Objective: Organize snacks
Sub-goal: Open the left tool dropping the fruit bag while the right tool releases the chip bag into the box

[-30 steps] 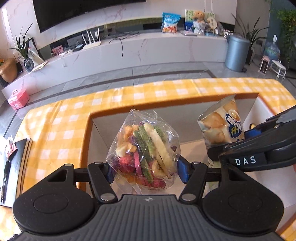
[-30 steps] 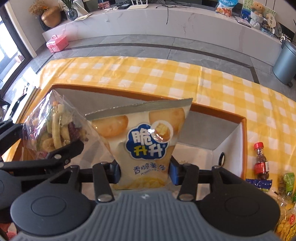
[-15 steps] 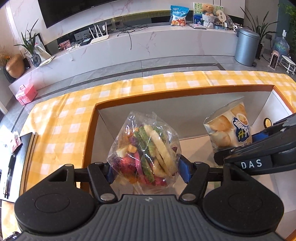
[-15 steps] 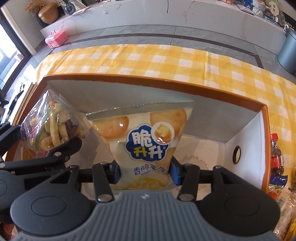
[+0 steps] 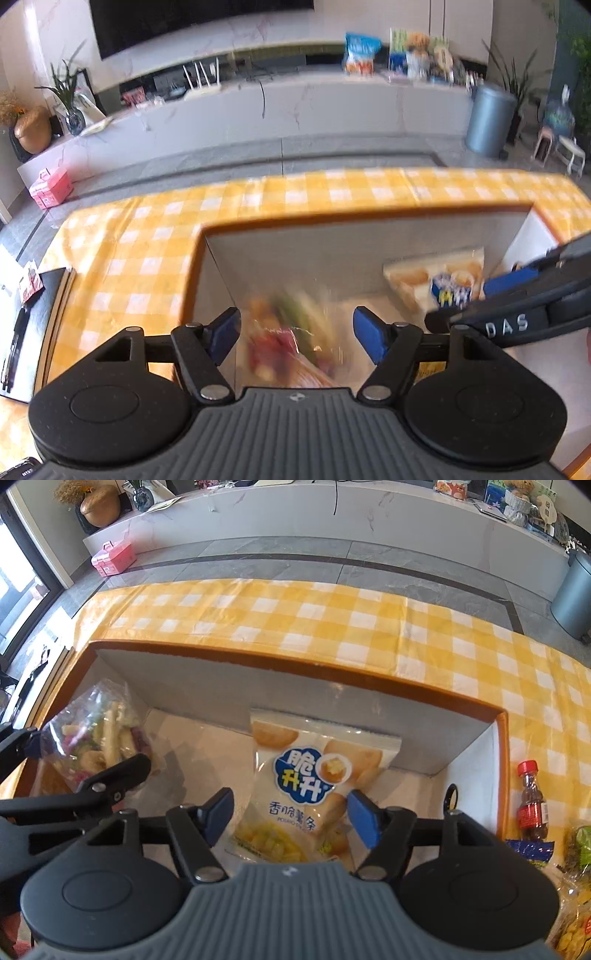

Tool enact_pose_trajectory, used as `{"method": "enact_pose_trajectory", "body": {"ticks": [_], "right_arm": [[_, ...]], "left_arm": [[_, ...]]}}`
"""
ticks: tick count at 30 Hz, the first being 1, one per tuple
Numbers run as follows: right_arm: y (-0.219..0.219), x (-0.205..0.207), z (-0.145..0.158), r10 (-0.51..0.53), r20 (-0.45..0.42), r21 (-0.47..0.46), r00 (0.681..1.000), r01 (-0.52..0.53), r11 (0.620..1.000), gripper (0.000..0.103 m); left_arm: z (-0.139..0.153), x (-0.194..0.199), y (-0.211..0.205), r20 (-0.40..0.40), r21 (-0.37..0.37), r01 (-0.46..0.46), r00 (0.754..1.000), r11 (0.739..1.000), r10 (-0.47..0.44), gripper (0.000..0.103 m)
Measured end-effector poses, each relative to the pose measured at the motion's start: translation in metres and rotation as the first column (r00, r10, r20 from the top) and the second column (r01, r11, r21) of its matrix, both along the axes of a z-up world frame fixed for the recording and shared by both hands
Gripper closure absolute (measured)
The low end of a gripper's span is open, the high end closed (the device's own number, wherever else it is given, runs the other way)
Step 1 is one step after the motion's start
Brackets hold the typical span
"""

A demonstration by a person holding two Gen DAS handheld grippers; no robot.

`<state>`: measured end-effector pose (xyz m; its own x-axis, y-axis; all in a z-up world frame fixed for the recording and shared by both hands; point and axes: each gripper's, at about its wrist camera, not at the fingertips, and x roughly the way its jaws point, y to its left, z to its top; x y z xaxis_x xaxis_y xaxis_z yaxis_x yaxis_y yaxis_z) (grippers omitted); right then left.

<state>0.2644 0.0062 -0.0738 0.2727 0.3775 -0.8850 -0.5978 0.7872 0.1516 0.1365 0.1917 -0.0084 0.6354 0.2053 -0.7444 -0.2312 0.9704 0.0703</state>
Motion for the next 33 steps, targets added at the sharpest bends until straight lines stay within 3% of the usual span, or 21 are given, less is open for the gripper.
{"method": "enact_pose_trajectory", "body": {"ticks": [3,7,12,17,21,25,33], "right_arm": [[-0.003,0.000,0.003,0.006,0.008,-0.004,1.000,-0.006,1.000,0.036],[-0.010,-0.001,0.004,0.000,0.013,-0.016,1.000,0.000,1.000,0.036],[-0.018,-0.005,0.004,-0.017,0.000,-0.022,1.000,0.017,1.000,0.048],[-0.017,-0.003,-0.008,-0.044,-0.066,0.003,0.997,0.044,0.999,0.049],[-0.009,-0.002,-0.018,-0.053,-0.088,0.027,0.995,0.055,0.998,0.064],[0.009,-0.010,-0.020,0.008,-0.118,0.065,0.993,-0.001,0.998,0.078],[0.048,-0.031,-0.024,0.117,-0.110,0.093,0.987,-0.107,0.990,0.075]], "left_arm": [[0.009,-0.004,0.005,0.059,-0.037,-0.005,0.998,0.999,0.007,0.016],[0.012,-0.007,0.012,0.079,-0.105,-0.009,0.997,0.994,0.017,0.019],[0.014,-0.012,0.016,0.103,-0.190,-0.018,0.994,0.982,0.038,0.023],[0.012,-0.015,0.021,0.097,-0.201,-0.066,0.992,0.977,0.087,0.028],[0.015,-0.021,0.035,0.118,-0.267,-0.091,0.985,0.959,0.126,0.034],[0.018,-0.025,0.041,0.137,-0.306,-0.099,0.980,0.947,0.146,0.035],[0.016,-0.024,0.041,0.126,-0.301,-0.108,0.980,0.947,0.152,0.036]]}}
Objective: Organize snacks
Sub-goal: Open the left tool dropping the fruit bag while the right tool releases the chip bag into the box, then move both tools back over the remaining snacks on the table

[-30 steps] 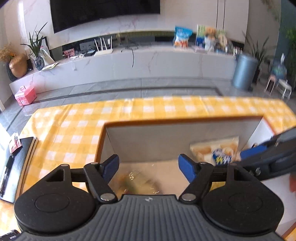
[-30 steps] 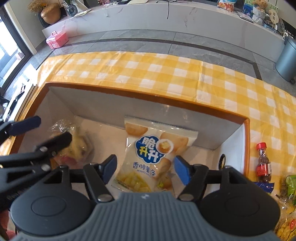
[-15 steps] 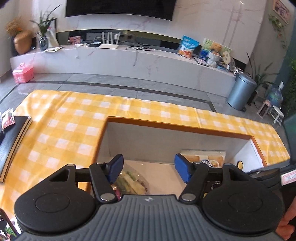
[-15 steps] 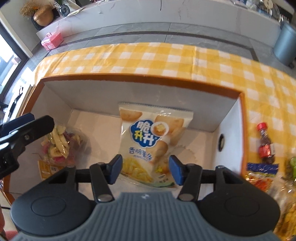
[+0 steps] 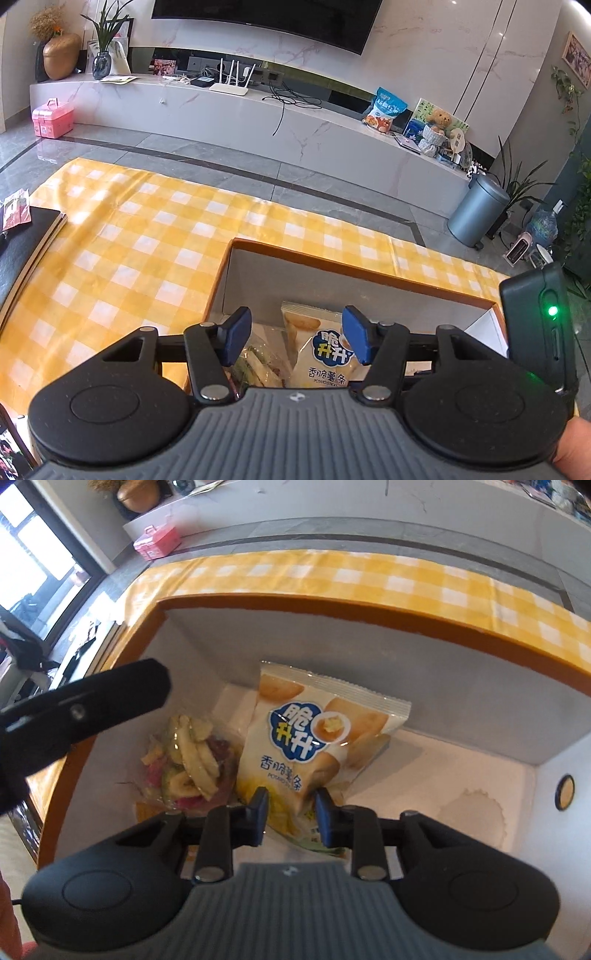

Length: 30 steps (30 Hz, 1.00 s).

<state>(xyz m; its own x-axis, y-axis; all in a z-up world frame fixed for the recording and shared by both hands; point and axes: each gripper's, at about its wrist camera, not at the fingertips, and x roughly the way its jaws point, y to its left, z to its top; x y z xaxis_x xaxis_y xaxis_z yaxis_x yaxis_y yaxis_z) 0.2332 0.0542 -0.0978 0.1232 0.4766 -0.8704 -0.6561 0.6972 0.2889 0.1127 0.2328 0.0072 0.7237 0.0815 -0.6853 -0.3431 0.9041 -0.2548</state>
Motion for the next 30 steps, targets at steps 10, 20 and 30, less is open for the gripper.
{"method": "enact_pose_trajectory", "body": {"ticks": [10,20,30], "right_arm": [[-0.034,-0.013,0.036,0.027,0.107,-0.001,0.994,-0.027,1.000,0.068],[-0.155,-0.048,0.103,-0.126,0.358,0.124,0.925,0.087,0.988,0.063],[-0.282,-0.071,0.099,-0.366,0.482,0.151,0.796,0.336,0.930,0.058]], "left_arm": [[0.004,0.001,-0.031,0.016,0.069,0.100,0.995,0.993,-0.102,0.036],[0.026,-0.015,-0.092,0.153,0.128,0.273,0.944,0.953,-0.291,0.036],[0.038,-0.022,-0.165,0.189,0.141,0.418,0.879,0.898,-0.438,0.038]]}}
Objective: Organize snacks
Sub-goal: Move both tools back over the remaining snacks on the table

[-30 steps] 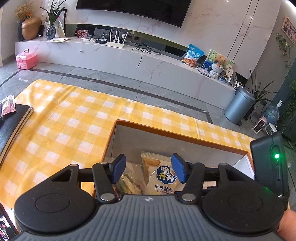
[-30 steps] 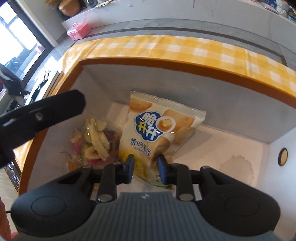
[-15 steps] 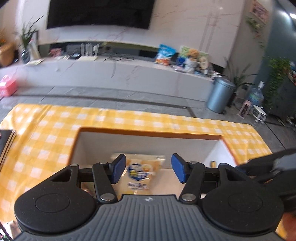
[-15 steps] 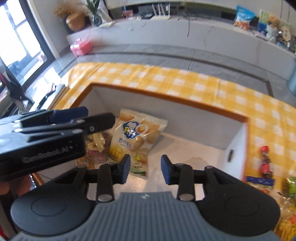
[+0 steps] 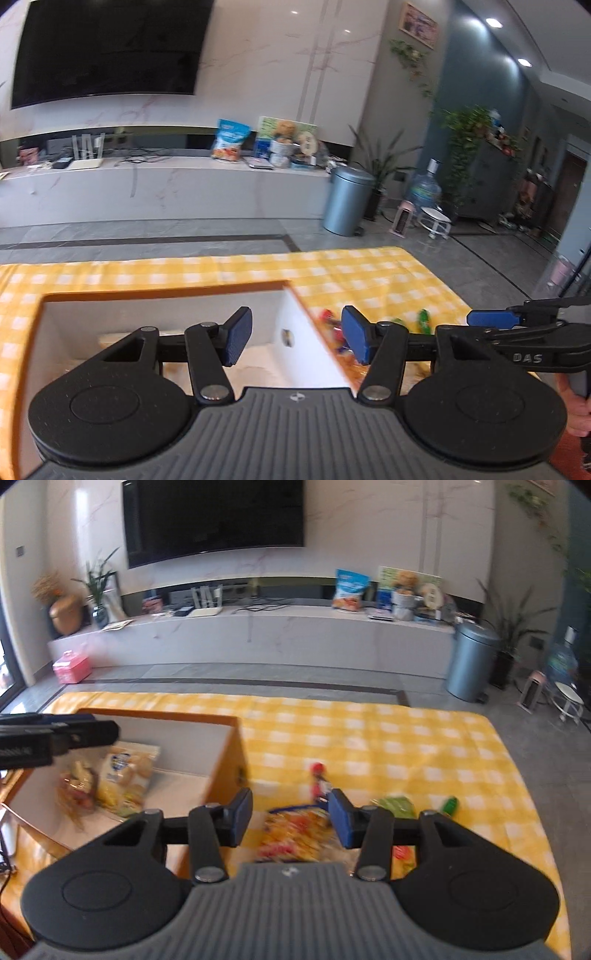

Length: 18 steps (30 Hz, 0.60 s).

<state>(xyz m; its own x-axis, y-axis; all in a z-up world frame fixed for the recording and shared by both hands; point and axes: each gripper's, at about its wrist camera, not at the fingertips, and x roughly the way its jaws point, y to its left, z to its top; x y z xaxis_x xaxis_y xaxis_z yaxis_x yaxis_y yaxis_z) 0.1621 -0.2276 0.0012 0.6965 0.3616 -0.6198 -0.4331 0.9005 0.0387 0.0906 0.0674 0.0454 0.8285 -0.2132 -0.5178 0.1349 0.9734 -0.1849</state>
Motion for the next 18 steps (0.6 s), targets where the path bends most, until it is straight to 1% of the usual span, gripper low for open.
{"method": "enact_pose_trajectory", "body": {"ticks": [3,6,8,10,12,18], "right_arm": [[-0.025,-0.002,-0.010,-0.059,0.013,-0.038,0.998,0.059,0.998,0.058],[-0.045,-0.001,-0.022,-0.097,-0.011,-0.051,0.995,0.096,0.994,0.057],[-0.054,-0.001,-0.030,-0.117,-0.032,-0.055,0.993,0.115,0.992,0.057],[-0.062,0.002,-0.042,-0.138,-0.076,-0.054,0.988,0.134,0.990,0.057],[-0.070,0.006,-0.051,-0.158,-0.125,-0.027,0.980,0.156,0.987,0.057],[-0.088,0.021,-0.067,-0.212,-0.251,0.033,0.945,0.228,0.973,0.057]], "left_arm": [[-0.007,0.001,-0.022,-0.020,0.025,0.022,1.000,0.999,-0.021,0.038],[-0.016,0.001,-0.043,-0.044,0.035,0.065,0.997,0.997,-0.064,0.040],[-0.022,0.002,-0.056,-0.065,0.029,0.104,0.993,0.994,-0.102,0.041],[-0.030,0.002,-0.067,-0.088,0.021,0.149,0.985,0.989,-0.146,0.041],[-0.036,0.001,-0.080,-0.113,0.021,0.183,0.977,0.983,-0.179,0.041],[-0.059,0.002,-0.110,-0.191,0.068,0.258,0.952,0.964,-0.241,0.041]]}}
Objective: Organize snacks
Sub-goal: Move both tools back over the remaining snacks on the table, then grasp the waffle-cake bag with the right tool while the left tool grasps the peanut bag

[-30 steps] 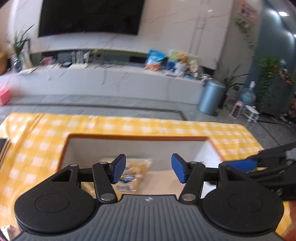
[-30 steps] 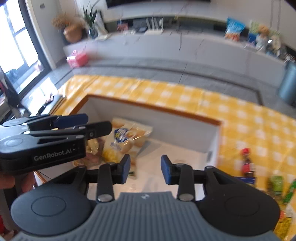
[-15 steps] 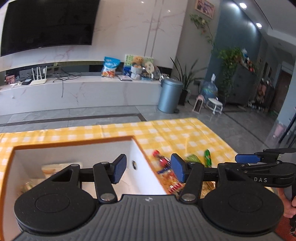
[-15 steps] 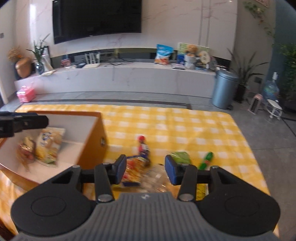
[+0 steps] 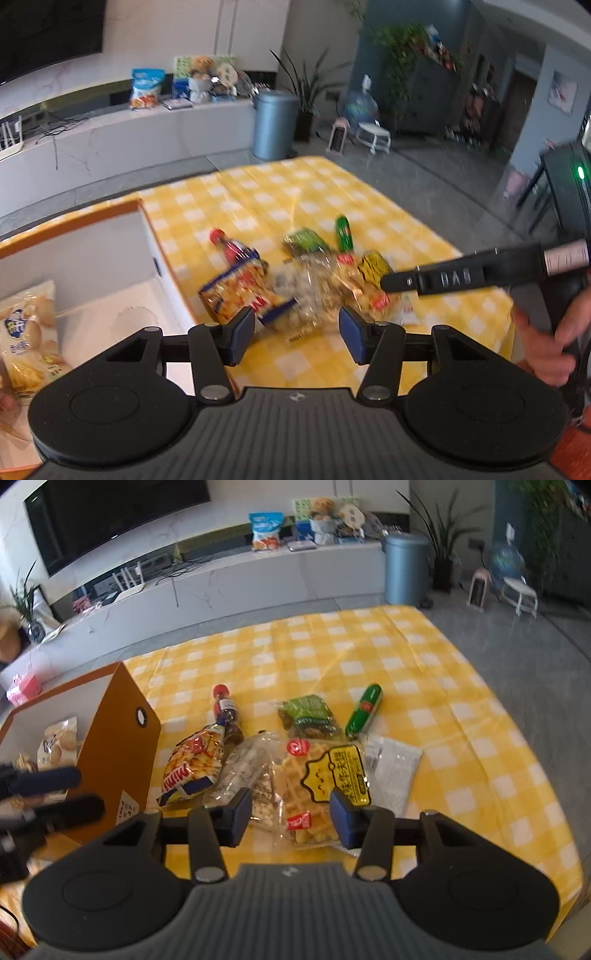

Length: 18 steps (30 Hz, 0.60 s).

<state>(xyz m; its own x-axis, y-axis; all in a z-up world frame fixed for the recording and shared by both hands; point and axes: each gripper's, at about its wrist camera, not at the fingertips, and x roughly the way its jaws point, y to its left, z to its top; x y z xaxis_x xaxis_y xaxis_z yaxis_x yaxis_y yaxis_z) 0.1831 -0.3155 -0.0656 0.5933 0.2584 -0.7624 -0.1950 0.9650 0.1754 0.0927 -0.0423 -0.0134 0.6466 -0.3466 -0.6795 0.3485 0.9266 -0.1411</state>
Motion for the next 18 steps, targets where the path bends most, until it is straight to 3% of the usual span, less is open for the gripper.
{"method": "enact_pose_trajectory", "body": {"ticks": [6,9,11,13,18], "right_arm": [[-0.020,0.011,-0.012,-0.093,-0.072,0.105,0.993,0.100,0.989,0.057],[-0.023,0.018,-0.019,-0.126,-0.092,0.115,0.988,0.136,0.984,0.056],[-0.027,0.023,-0.025,-0.146,-0.117,0.117,0.982,0.160,0.980,0.049],[-0.033,0.028,-0.028,-0.171,-0.127,0.129,0.977,0.188,0.974,0.048],[-0.035,0.043,-0.031,-0.181,-0.103,0.076,0.978,0.190,0.979,0.031]], "left_arm": [[-0.013,0.006,-0.021,-0.028,0.075,0.024,0.999,0.997,-0.022,0.041],[-0.017,0.013,-0.027,-0.027,0.109,0.020,0.999,0.994,-0.017,0.041],[-0.018,0.021,-0.031,-0.032,0.118,0.009,0.999,0.993,-0.005,0.041],[-0.020,0.029,-0.034,-0.042,0.134,0.014,0.999,0.991,-0.008,0.041],[-0.026,0.059,-0.044,-0.060,0.257,-0.001,0.998,0.966,0.017,0.041]]}}
